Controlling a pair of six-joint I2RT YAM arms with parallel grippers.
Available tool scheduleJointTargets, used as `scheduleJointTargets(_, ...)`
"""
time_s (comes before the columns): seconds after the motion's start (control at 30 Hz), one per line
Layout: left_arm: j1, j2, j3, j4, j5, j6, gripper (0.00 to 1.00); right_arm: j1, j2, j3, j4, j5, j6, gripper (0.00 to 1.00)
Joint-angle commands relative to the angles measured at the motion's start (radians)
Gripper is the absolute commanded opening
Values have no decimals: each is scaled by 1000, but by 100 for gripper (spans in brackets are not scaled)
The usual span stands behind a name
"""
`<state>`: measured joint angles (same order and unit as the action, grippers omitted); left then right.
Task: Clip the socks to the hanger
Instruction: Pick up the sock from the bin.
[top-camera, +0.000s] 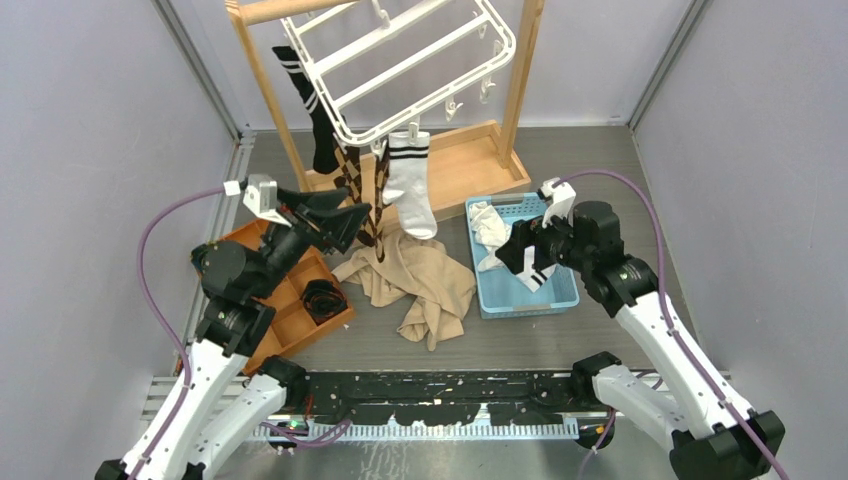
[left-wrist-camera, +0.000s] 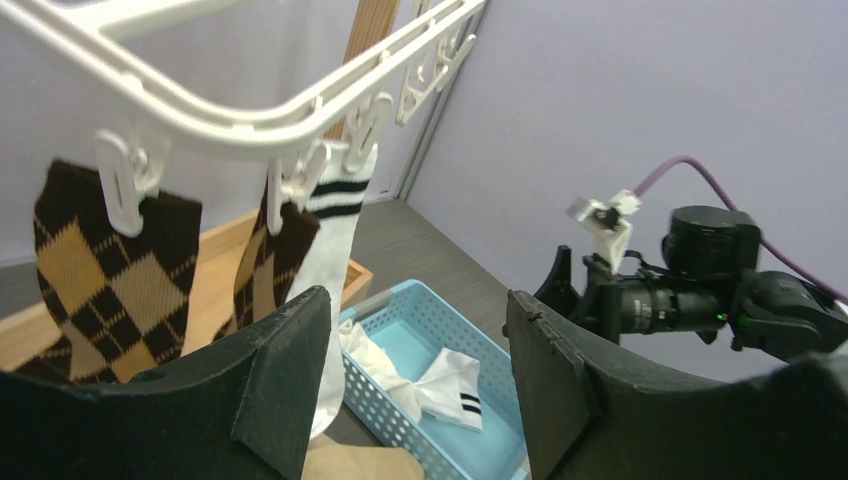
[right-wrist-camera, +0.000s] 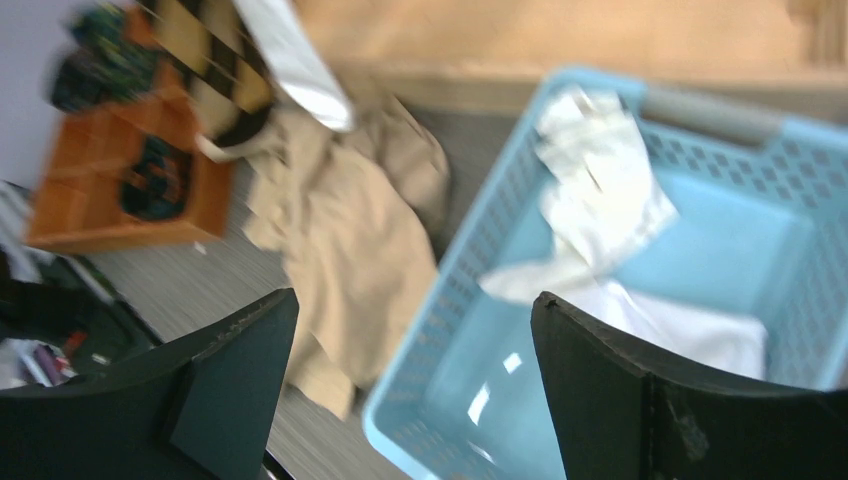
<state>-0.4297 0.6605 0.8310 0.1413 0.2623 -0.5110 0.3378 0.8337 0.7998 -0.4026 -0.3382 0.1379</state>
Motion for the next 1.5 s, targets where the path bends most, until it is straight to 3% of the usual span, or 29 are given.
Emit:
scheduleJointTargets(0.0,5,-97,-88,-61,4,-53,68,-3,98,105,-255,159,-175,91)
scheduleJointTargets(0.33,5,-246,-219,-152,-58,-149,72,56,432,281,-395,403,-327,89)
scheduleJointTargets(0.9,5,-324,-292,-208,-98,-162,72,100,799,375,-368,546,-456,93)
scheduleJointTargets(1.17,5,-318,-294,-190,-98,-161,72,66,804,403,-318,591,-464,93)
scheduleJointTargets(1.47,5,-307,-299,-163,-88,-172,72,25,847,367,-292,563,-453,77)
